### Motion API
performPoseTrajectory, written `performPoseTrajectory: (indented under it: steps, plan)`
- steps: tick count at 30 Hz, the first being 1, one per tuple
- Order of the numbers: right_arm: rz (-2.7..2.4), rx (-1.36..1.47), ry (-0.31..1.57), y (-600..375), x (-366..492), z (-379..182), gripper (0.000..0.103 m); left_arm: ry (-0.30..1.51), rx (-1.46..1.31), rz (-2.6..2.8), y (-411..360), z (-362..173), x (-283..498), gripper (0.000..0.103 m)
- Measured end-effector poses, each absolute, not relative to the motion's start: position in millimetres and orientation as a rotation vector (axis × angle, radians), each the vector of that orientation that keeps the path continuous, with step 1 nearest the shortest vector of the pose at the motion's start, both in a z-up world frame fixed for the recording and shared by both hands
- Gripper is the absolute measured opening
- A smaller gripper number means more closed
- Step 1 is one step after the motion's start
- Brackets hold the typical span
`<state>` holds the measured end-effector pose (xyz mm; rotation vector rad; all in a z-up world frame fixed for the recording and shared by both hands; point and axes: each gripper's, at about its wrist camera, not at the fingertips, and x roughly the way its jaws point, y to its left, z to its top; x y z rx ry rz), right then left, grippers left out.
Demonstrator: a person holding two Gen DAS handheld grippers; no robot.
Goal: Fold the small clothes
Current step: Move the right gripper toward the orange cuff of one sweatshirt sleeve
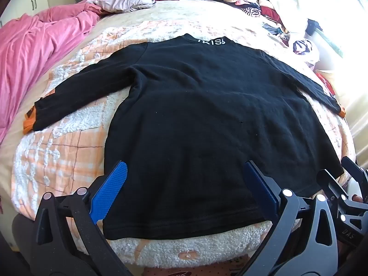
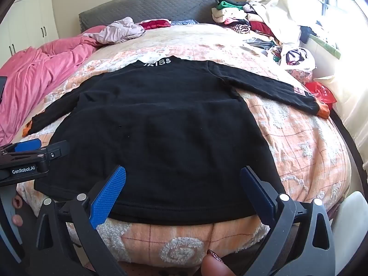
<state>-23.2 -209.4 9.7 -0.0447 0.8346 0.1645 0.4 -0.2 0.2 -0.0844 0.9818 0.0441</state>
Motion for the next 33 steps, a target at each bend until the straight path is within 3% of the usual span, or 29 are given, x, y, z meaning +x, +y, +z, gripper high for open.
performPoseTrajectory:
  steps: [33]
  plan:
    - [0.164, 0.042, 0.847, -213.8, 62.5, 35.2, 0.099, 0.953, -0.131, 0.019, 1.9, 15.3, 56.6, 0.095]
